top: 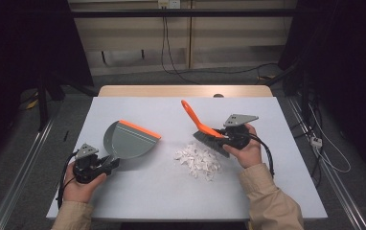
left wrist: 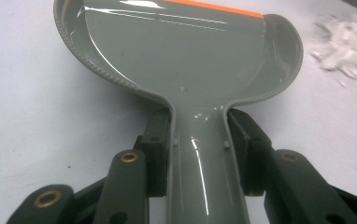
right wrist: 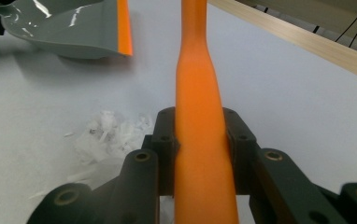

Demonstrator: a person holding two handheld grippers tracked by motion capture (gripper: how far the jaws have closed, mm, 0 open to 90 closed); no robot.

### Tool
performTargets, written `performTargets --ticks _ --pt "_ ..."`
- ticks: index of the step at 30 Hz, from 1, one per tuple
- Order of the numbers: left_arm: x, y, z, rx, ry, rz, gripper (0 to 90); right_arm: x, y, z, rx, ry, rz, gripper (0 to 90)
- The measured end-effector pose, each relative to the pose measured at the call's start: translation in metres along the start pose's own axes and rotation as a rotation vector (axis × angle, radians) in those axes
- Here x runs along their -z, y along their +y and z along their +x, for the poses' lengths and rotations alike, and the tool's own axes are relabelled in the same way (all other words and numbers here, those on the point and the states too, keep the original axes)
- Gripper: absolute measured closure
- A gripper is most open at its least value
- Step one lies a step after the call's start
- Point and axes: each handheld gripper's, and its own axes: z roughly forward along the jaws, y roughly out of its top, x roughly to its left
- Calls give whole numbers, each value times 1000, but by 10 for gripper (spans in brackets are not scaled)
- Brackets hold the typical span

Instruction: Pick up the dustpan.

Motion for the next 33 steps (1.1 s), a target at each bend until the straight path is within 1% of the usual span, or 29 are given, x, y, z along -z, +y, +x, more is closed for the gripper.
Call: performTargets --ticks 1,5,6,7,8,9,10,11,12,13,14,15,16,17,18,19,21,22,25,27,29,30,32,33 --pt "4 0 -3 -17 -29 -10 628 0 0 0 -2 0 -1 714" --pt "11 0 -5 -36 -108 -12 628 0 0 0 -9 -11 -5 714" --pt "12 0 -6 -51 -129 -10 628 0 0 0 -8 -14 -3 714" --pt "13 0 -7 -64 -139 -7 628 0 0 0 -12 -20 -1 714" --pt "13 0 -7 -64 -139 -7 628 0 -1 -1 -15 -23 -4 715" --pt "14 0 -8 -87 -154 2 628 0 -1 -1 -24 -24 -6 715" --pt "15 1 -9 -96 -168 10 628 0 -1 -2 -27 -28 -7 715" --pt "15 1 -10 -102 -175 12 628 0 -2 -2 -27 -31 -6 714" --pt "15 1 -11 -122 -182 16 628 0 -2 -2 -30 -33 -7 715" --pt "15 1 -12 -133 -179 25 628 0 -2 -3 -32 -36 -7 715" --pt "15 1 -12 -133 -179 25 628 0 -2 -3 -35 -38 -7 715" --pt "15 0 -14 -167 -201 31 628 1 -2 -3 -36 -40 -8 715" --pt "15 0 -14 -167 -201 31 628 1 -2 -4 -36 -43 -10 715" --pt "16 -2 -15 -177 -219 42 628 1 -3 -4 -36 -43 -10 714" --pt "16 -2 -15 -177 -219 42 628 1 -3 -4 -37 -47 -9 715" --pt "17 -4 -16 -196 -226 52 628 1 -3 -4 -38 -50 -10 714" --pt "17 -5 -17 -200 -230 56 628 2 -4 -5 -43 -49 -12 714" --pt "18 -7 -16 -212 -237 64 628 2 -5 -5 -51 -52 -11 715" --pt "18 -9 -17 -218 -248 68 628 2 -6 -6 -53 -52 -12 714" --pt "19 -10 -17 -228 -254 68 628 2 -6 -6 -53 -57 -14 714" --pt "20 -10 -18 -252 -261 76 628 2 -6 -6 -56 -55 -16 714" --pt "20 -11 -20 -272 -275 86 627 1 -6 -6 -56 -53 -9 715" --pt "20 -12 -21 -273 -280 88 627 1 -6 -6 -57 -57 -6 715" --pt "20 -13 -22 -287 -285 98 627 1 -6 -6 -57 -57 -6 715"
